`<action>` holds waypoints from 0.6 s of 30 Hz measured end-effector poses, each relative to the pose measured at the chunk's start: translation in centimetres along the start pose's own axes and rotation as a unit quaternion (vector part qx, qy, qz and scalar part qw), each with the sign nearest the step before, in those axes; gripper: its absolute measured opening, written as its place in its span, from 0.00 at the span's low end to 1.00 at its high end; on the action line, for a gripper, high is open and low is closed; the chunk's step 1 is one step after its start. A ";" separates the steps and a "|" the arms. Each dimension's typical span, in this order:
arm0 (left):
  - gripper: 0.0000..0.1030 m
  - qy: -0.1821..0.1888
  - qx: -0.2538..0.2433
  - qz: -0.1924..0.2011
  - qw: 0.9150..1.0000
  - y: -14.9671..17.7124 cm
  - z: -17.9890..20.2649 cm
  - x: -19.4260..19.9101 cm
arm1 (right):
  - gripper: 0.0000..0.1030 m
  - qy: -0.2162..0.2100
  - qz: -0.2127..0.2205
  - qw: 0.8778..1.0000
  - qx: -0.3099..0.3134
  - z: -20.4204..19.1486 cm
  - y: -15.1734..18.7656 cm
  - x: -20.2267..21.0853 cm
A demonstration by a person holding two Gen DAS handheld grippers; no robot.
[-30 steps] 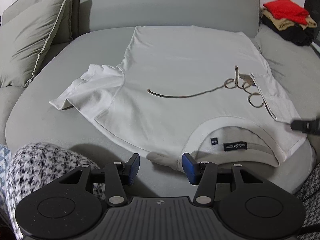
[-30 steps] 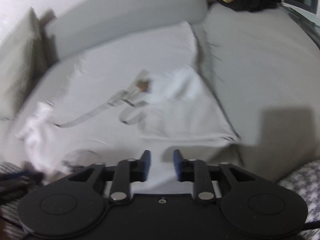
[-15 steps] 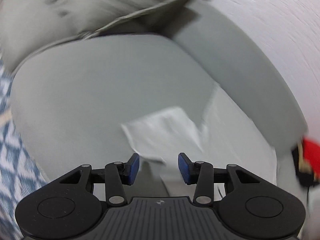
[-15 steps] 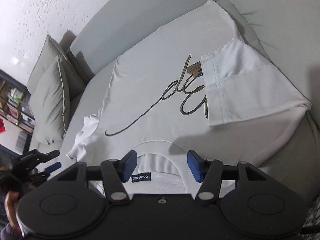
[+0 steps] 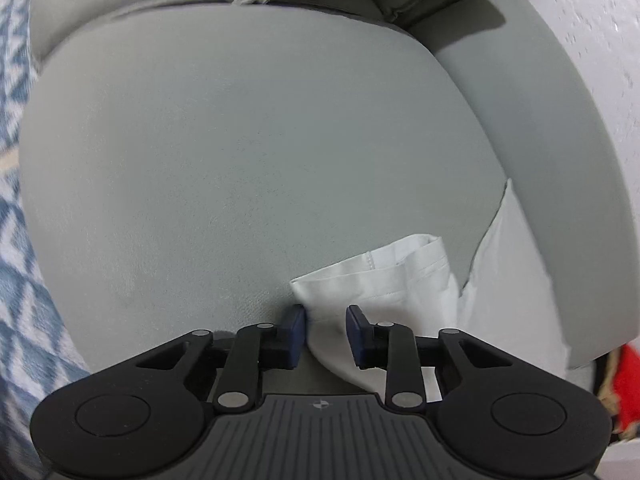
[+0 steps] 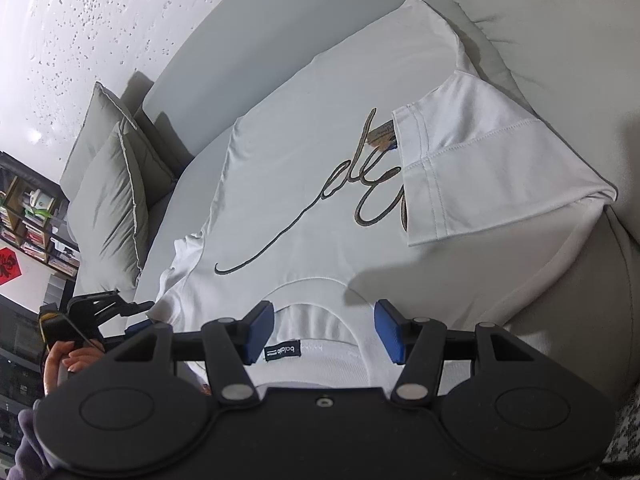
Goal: Fold clothes
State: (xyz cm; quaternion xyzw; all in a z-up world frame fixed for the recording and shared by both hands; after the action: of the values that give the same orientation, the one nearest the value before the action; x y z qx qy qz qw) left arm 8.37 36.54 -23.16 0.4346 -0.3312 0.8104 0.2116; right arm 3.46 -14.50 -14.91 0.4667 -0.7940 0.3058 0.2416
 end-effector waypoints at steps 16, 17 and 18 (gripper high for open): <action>0.00 -0.082 -0.464 0.236 0.850 9.5 15.6 5.7 | 0.53 -0.013 -0.002 1.000 -0.008 0.5 0.0 -0.2; 0.00 -0.072 -0.489 0.230 0.838 11.0 16.6 5.4 | 0.53 -0.015 -0.002 1.000 -0.010 0.6 0.0 -0.1; 0.00 -0.062 -0.514 0.224 0.826 12.6 17.6 5.1 | 0.53 -0.017 -0.002 1.000 -0.012 0.6 0.0 -0.1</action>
State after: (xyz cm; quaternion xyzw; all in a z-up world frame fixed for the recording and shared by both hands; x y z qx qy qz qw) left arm 7.67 15.44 -16.19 0.2258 -0.8005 0.5193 0.1965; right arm 3.46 -14.89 -15.41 0.4707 -0.8004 0.2879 0.2344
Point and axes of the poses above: each gripper's, at about its wrist camera, not at the fingertips, and x roughly against the way its jaws point, z to its right, y to its underside, the point moved 3 cm from there along -x, roughly the way its jaws point, and after that the axes turned 11 degrees about -x, right-handed, at the moved point
